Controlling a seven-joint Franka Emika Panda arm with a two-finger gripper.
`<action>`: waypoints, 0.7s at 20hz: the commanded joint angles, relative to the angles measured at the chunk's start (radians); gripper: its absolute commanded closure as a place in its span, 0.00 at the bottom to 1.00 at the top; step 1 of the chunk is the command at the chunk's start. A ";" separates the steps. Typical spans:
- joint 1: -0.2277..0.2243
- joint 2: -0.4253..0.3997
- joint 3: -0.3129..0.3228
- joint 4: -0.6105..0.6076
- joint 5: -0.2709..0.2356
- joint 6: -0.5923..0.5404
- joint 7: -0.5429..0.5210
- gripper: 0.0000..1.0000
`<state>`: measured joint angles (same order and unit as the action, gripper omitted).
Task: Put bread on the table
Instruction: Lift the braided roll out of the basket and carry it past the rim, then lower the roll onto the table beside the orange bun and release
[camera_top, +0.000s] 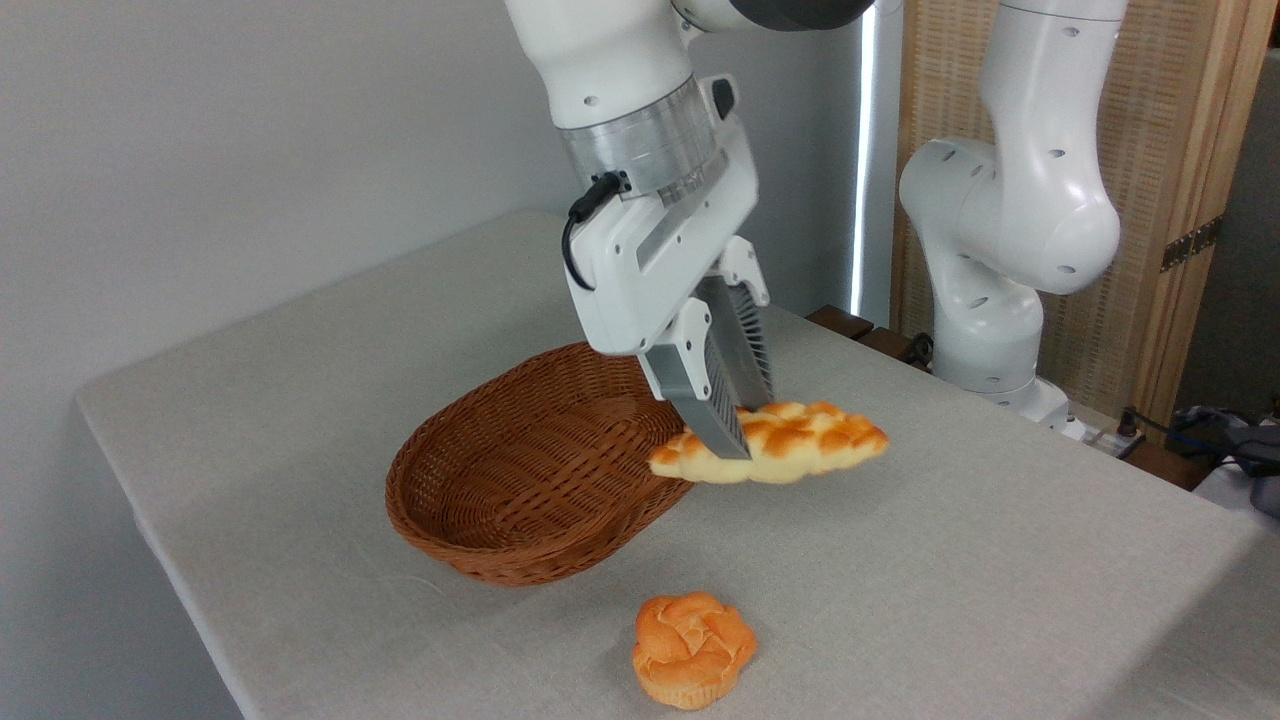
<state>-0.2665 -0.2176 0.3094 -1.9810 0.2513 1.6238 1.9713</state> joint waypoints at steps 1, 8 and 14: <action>0.009 -0.006 0.042 0.001 0.039 -0.016 0.224 0.44; 0.007 -0.014 0.088 -0.016 0.039 -0.019 0.308 0.25; 0.006 -0.014 0.089 -0.015 0.037 -0.016 0.307 0.07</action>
<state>-0.2507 -0.2164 0.3947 -1.9925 0.2755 1.6238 2.2707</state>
